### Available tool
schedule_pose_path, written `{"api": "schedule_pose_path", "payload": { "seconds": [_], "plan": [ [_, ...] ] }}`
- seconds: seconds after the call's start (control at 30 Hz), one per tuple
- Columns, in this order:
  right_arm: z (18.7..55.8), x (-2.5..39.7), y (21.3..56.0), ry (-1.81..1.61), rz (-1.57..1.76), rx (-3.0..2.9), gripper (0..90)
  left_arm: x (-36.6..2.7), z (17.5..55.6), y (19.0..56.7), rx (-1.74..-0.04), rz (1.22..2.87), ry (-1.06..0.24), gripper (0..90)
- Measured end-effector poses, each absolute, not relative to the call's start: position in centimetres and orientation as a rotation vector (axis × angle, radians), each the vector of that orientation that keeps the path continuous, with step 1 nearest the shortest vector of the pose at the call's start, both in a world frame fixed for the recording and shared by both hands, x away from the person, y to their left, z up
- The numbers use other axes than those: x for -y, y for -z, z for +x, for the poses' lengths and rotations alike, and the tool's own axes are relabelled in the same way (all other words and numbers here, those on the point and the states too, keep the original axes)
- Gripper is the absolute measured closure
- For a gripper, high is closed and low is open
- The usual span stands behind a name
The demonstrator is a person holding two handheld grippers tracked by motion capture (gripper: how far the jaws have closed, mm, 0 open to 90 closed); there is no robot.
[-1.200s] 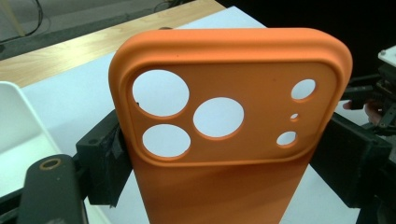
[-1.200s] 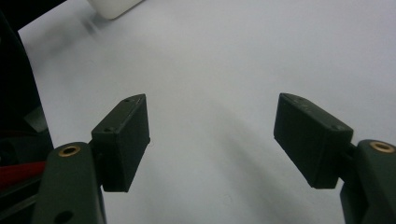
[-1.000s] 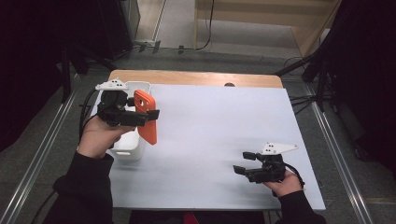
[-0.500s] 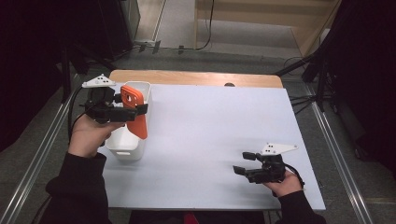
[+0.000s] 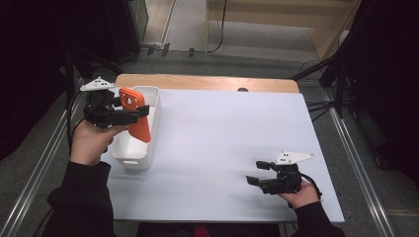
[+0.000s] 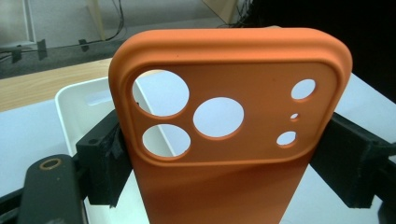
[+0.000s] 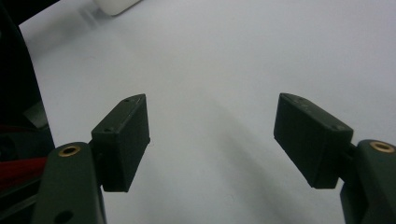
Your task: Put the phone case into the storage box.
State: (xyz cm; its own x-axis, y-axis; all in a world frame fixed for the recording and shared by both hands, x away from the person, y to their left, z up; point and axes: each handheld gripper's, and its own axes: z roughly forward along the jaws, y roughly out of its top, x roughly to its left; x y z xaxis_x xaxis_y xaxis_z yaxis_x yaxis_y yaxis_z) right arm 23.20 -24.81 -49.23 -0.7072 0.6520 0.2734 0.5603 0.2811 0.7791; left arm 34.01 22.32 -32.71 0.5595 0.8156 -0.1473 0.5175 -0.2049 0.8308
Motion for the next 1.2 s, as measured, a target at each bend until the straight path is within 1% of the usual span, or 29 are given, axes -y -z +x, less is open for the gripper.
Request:
{"api": "schedule_pose_path", "payload": {
  "seconds": [0.23,0.33,0.73,1.2],
  "plan": [
    [23.2,24.7,49.2,-1.413,1.157,-2.435,25.6,-22.3,34.3,32.9,-1.113,1.850,-0.457,15.5],
    [23.2,24.7,49.2,-1.412,1.156,-2.434,25.6,-22.3,34.6,33.1,-1.130,1.849,-0.497,15.5],
    [23.2,25.0,49.1,-1.430,1.160,-2.419,25.6,-21.6,36.7,33.5,-1.161,1.852,-0.486,15.5],
    [23.2,24.8,49.0,-1.430,1.149,-2.424,25.6,-21.1,39.4,32.6,-1.185,1.853,-0.508,15.5]
  ]
}}
